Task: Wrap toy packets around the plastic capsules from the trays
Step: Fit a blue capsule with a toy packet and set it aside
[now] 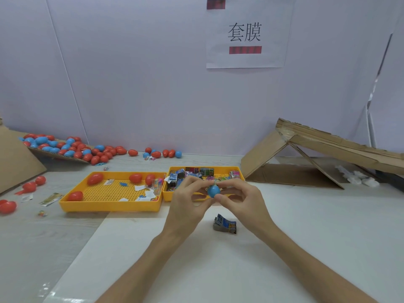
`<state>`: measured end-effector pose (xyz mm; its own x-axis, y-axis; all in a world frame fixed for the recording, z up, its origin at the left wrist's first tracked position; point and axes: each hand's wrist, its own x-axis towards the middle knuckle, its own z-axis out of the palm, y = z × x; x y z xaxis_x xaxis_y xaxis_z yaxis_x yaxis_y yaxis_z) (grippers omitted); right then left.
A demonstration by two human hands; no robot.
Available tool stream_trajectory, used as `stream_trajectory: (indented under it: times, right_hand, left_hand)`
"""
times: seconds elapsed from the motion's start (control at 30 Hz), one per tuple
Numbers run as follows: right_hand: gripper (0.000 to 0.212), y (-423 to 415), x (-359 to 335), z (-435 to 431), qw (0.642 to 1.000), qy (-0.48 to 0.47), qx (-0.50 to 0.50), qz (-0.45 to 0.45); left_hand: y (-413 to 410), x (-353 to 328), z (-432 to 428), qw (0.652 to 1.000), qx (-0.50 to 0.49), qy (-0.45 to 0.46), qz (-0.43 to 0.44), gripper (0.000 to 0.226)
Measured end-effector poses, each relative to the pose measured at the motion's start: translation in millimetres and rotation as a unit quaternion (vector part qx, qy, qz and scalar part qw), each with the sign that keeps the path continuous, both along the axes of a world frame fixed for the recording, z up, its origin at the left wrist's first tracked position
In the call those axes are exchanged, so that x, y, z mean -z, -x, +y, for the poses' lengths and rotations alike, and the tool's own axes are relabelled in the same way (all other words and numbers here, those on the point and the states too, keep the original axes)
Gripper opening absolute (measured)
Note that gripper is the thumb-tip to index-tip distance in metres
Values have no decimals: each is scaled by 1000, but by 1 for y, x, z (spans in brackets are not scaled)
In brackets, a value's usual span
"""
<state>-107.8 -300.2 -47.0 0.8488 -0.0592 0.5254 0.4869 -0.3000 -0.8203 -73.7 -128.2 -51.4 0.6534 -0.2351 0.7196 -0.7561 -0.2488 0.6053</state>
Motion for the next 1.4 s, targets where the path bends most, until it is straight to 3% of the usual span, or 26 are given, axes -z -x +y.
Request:
stream_trajectory:
  times: [0.63, 1.4]
  right_hand:
    - [24, -8, 8, -7, 999, 8, 11, -44]
    - [17, -6, 9, -5, 998, 5, 20, -63]
  left_hand:
    - [-1, 3, 2, 997, -37, -30, -65, 37]
    - [0, 3, 1, 997, -40, -39, -56, 32]
